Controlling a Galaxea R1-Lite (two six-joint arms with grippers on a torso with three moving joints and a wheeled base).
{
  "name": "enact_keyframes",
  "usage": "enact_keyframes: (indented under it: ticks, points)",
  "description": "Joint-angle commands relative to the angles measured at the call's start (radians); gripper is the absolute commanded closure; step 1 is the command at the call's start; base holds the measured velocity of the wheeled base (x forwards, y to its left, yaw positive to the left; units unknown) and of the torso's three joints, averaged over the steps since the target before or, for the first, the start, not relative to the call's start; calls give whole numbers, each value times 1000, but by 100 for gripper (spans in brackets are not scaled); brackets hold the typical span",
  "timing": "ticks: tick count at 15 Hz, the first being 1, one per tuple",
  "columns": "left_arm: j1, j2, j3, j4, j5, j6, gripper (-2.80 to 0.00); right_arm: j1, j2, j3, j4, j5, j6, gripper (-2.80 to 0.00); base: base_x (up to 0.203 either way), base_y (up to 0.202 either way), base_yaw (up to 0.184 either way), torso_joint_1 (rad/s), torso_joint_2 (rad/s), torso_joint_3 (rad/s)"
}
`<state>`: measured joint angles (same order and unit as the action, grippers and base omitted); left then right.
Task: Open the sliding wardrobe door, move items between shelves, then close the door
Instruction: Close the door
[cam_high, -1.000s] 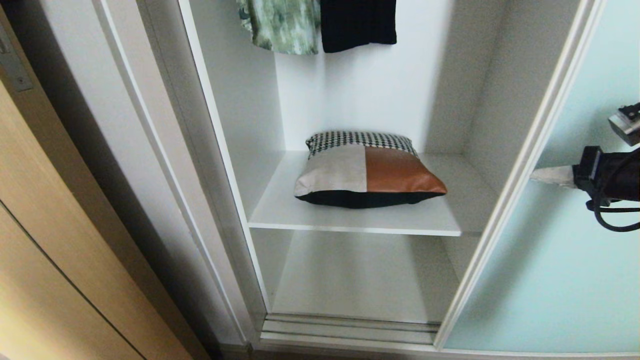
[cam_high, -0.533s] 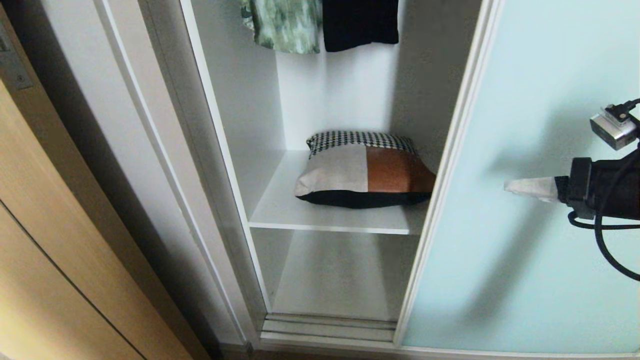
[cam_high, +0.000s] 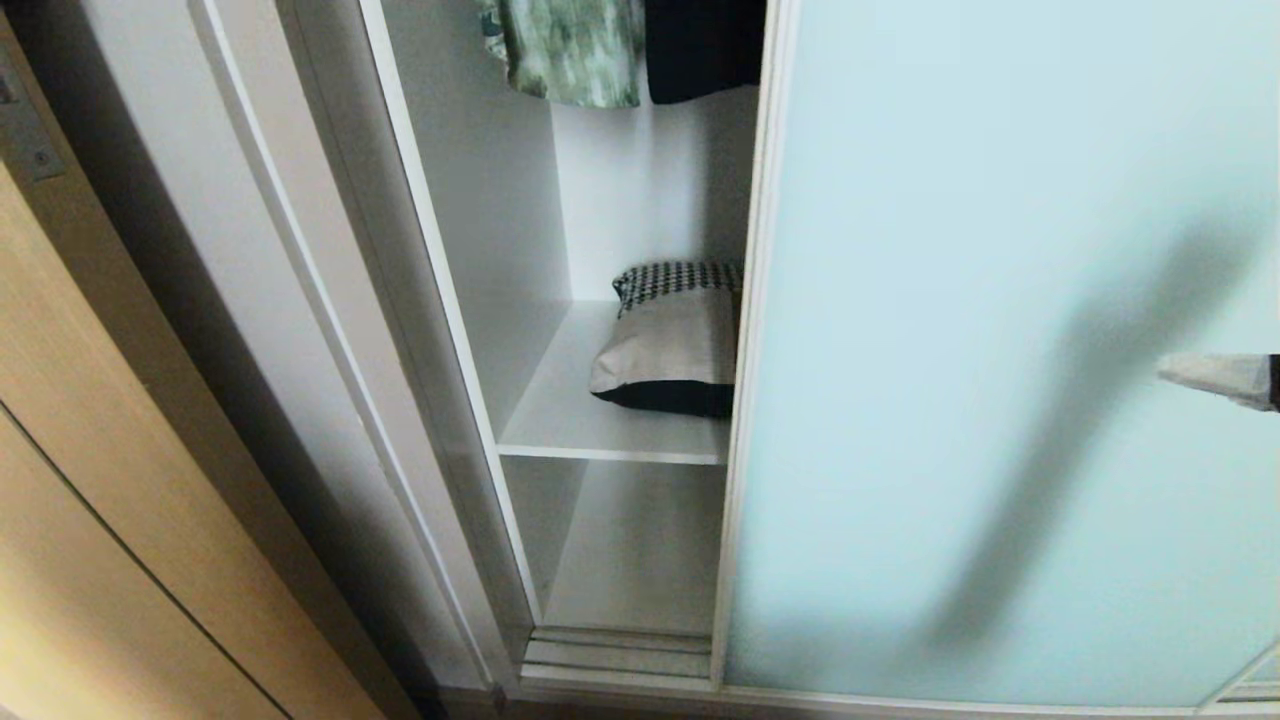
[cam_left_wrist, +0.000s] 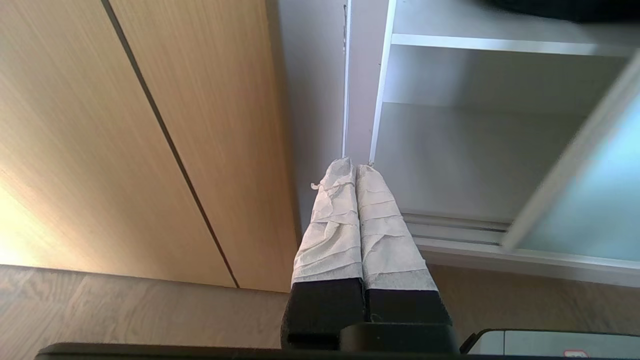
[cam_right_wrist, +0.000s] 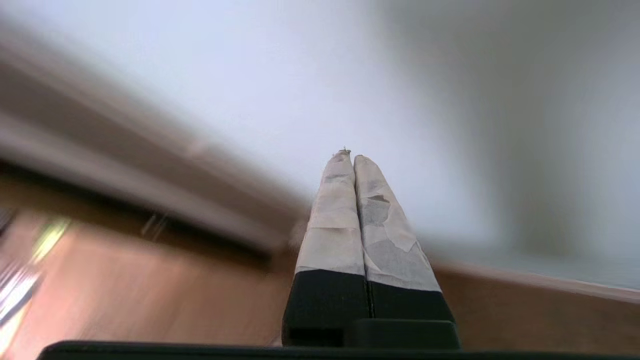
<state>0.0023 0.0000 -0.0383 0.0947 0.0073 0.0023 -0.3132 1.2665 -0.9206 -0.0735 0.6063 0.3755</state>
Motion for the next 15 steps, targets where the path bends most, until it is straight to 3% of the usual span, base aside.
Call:
enact_keyframes:
  ticks: [1, 6, 9, 12, 15]
  points:
    - [1, 2, 0, 0, 0, 0, 0, -164, -43, 3, -18, -3, 2, 0, 0, 0, 0, 0, 0, 0]
    - [1, 2, 0, 0, 1, 1, 0, -511, -97, 17, -96, -54, -7, 0, 0, 0, 0, 0, 0, 0]
    - [1, 2, 0, 0, 1, 0, 0, -671, -28, 11, -168, -100, -53, 0, 0, 0, 0, 0, 0, 0]
    - [1, 2, 0, 0, 0, 1, 0, -748, 91, -40, -258, -133, -75, 0, 0, 0, 0, 0, 0, 0]
    - [1, 2, 0, 0, 0, 1, 0, -757, 225, -115, -274, -139, -78, 0, 0, 0, 0, 0, 0, 0]
